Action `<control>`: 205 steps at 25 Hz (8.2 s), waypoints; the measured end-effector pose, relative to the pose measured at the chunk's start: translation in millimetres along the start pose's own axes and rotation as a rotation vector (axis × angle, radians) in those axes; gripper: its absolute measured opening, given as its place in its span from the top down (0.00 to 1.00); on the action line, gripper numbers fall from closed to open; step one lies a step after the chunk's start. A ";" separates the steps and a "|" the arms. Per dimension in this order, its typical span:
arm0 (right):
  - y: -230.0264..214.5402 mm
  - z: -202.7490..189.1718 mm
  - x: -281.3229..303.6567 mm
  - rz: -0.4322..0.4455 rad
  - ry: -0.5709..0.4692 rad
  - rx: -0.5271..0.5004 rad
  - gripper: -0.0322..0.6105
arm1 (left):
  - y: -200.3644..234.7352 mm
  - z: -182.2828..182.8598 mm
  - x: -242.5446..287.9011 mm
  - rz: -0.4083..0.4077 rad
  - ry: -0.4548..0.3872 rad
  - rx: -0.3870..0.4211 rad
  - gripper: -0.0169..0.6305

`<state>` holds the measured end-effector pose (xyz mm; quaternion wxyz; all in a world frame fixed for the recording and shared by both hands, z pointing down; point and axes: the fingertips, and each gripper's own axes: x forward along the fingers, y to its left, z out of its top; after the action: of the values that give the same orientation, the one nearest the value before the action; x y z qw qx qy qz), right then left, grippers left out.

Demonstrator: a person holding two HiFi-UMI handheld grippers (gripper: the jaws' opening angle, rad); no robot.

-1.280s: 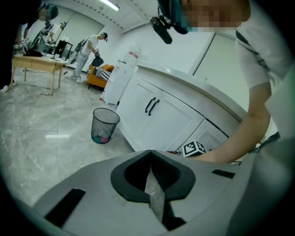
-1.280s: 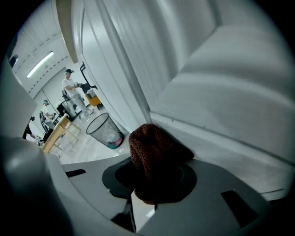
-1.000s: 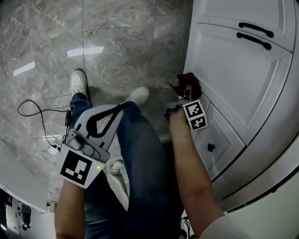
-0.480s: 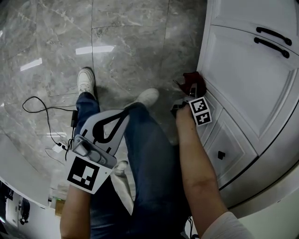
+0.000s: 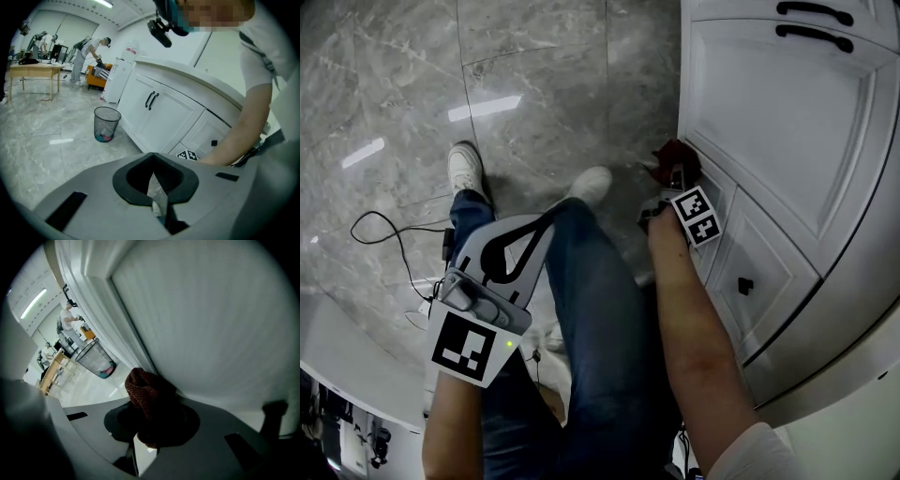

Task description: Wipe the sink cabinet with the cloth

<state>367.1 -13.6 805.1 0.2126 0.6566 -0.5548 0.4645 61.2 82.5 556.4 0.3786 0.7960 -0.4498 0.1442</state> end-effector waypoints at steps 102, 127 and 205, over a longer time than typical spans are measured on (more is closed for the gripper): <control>-137.1 -59.8 -150.6 -0.143 -0.057 0.190 0.83 | -85.5 -53.5 4.6 -0.238 0.019 0.132 0.96; -76.9 -41.1 -43.8 -0.079 -0.110 0.226 0.83 | -28.2 -67.2 17.4 -0.124 -0.022 0.062 0.96; 34.5 59.7 -109.1 0.000 -0.230 -0.093 0.83 | -0.5 -30.2 -49.5 -0.251 0.023 0.078 0.96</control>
<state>362.7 -13.2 676.1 0.1778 0.6952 -0.5963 0.3598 37.6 134.8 548.2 0.3675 0.8583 -0.3365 0.1222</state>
